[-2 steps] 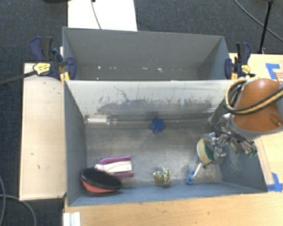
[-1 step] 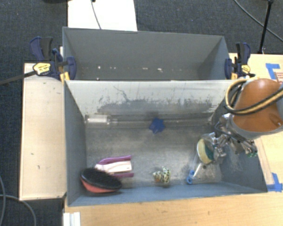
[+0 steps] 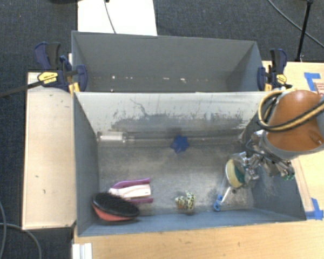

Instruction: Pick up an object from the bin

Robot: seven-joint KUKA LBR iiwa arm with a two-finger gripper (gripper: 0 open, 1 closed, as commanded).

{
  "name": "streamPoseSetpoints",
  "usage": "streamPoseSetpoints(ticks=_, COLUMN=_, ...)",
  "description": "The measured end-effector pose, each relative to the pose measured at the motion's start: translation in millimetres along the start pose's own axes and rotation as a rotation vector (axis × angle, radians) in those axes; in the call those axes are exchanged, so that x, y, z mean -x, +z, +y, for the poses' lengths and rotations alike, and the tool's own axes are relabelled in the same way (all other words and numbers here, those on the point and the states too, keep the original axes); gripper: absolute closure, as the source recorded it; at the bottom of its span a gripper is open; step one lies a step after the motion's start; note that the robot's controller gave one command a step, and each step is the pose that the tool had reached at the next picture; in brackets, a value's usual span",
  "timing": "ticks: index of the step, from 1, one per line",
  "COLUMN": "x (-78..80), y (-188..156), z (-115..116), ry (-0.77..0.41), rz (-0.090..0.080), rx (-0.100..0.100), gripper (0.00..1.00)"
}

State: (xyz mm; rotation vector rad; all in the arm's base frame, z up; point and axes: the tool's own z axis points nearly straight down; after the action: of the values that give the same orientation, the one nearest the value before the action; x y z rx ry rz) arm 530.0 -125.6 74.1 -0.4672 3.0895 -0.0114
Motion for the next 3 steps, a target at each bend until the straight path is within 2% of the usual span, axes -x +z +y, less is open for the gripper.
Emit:
streamPoseSetpoints(ticks=1, x=0.0, y=0.1, z=0.1, ry=-0.002, rz=0.0, rx=0.0, gripper=1.0)
streamPoseSetpoints(ticks=2, x=12.7, y=-58.9, z=13.5, ry=-0.034, rz=0.007, rx=0.007, gripper=1.0)
streamPoseSetpoints(ticks=3, x=10.8, y=-55.2, z=13.6, ry=-0.032, rz=0.013, rx=0.01, gripper=1.0)
